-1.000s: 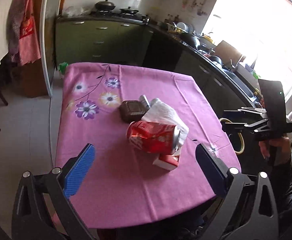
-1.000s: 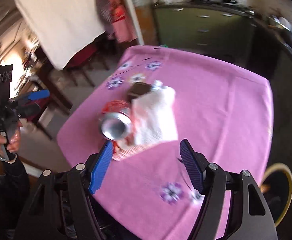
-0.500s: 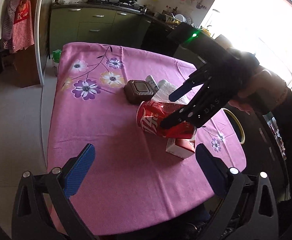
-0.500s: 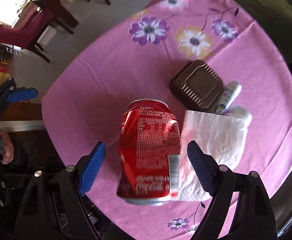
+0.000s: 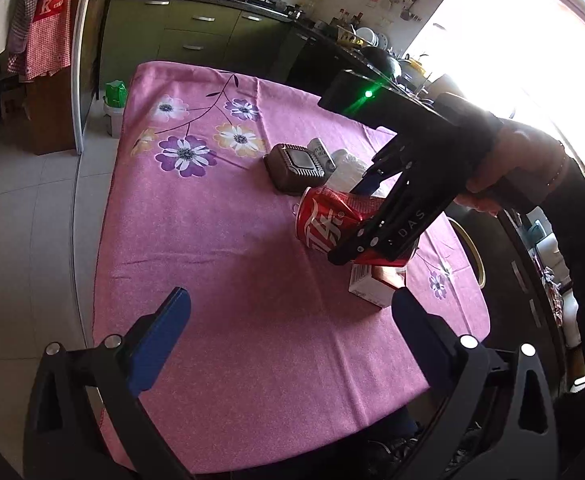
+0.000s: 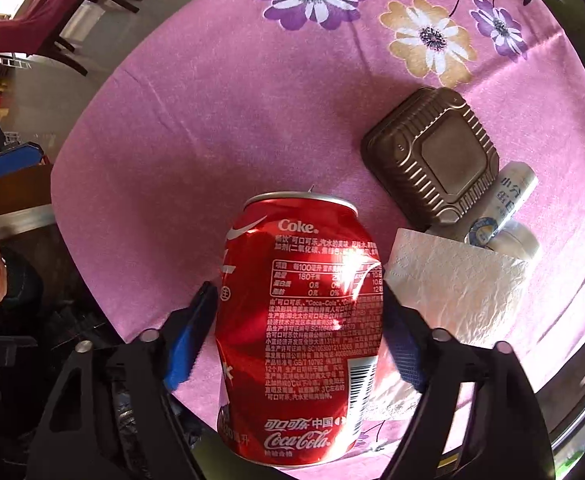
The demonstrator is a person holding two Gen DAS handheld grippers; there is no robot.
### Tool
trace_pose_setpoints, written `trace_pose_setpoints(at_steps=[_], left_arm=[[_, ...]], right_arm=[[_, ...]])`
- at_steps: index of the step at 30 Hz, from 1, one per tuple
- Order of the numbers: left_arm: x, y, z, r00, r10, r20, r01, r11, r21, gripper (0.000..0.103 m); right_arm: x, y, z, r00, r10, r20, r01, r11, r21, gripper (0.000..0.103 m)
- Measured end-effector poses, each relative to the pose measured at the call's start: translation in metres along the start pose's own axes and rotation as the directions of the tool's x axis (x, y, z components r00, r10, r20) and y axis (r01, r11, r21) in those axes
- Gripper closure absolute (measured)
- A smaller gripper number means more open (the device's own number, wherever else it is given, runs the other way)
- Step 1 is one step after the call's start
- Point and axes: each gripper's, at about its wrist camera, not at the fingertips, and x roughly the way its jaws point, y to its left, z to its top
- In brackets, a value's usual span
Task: Collect trash
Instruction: 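Grasp the red Coke can with the right gripper, then carry the Coke can over the bin and open the right gripper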
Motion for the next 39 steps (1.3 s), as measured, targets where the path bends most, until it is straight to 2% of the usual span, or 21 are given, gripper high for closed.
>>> trace_pose_setpoints(at_steps=[3,8,16,21,24,26,29,32,34,36,37,39], left_arm=[[0.001,-0.003,-0.001,1.0,-0.005,-0.004,0.005,1.0,0.005,0.007],[0.003,-0.006,-0.004,1.0,-0.002,-0.011,0.002,1.0,0.01,0.007],[0.005,-0.013,-0.003,1.0,-0.001,-0.021,0.002,1.0,0.024,0.007],[0.009,-0.027,-0.001,0.999,-0.012,-0.035,0.014,0.998,0.064,0.007],[0.017,-0.039,0.003,0.998,-0.023,-0.051,0.028,0.995,0.095,0.007],[0.022,-0.048,0.006,0.998,-0.031,-0.063,0.039,0.992,0.12,0.007],[0.035,-0.065,0.012,0.994,-0.05,-0.093,0.065,0.984,0.166,0.007],[0.051,-0.086,0.02,0.991,-0.061,-0.122,0.087,0.971,0.222,0.007],[0.062,-0.103,0.026,0.988,-0.075,-0.138,0.109,0.959,0.262,0.007],[0.07,-0.118,0.03,0.984,-0.088,-0.153,0.131,0.945,0.299,0.007],[0.075,-0.128,0.032,0.983,-0.092,-0.162,0.141,0.935,0.325,0.007],[0.083,-0.146,0.035,0.981,-0.088,-0.174,0.148,0.917,0.37,0.007]], right_arm=[[0.0,0.004,0.002,1.0,-0.015,0.008,0.015,1.0,-0.002,0.031],[-0.016,0.017,-0.001,0.997,-0.04,0.067,0.04,0.999,-0.007,0.032],[-0.067,0.014,-0.032,0.975,0.015,0.221,-0.017,1.0,0.009,0.032],[-0.095,-0.014,-0.072,0.941,0.046,0.336,-0.077,0.994,0.08,0.031],[-0.107,-0.043,-0.112,0.908,0.053,0.416,-0.128,0.979,0.156,0.031],[-0.113,-0.067,-0.151,0.878,0.043,0.477,-0.17,0.959,0.226,0.031],[-0.116,-0.112,-0.219,0.833,-0.007,0.554,-0.231,0.904,0.359,0.031],[-0.103,-0.156,-0.294,0.805,-0.11,0.583,-0.269,0.809,0.523,0.031],[-0.085,-0.187,-0.348,0.802,-0.213,0.558,-0.269,0.705,0.656,0.031],[-0.067,-0.21,-0.389,0.802,-0.274,0.53,-0.283,0.608,0.742,0.031],[-0.055,-0.222,-0.411,0.806,-0.314,0.501,-0.277,0.548,0.789,0.031],[-0.036,-0.24,-0.441,0.814,-0.368,0.449,-0.26,0.46,0.849,0.031]])
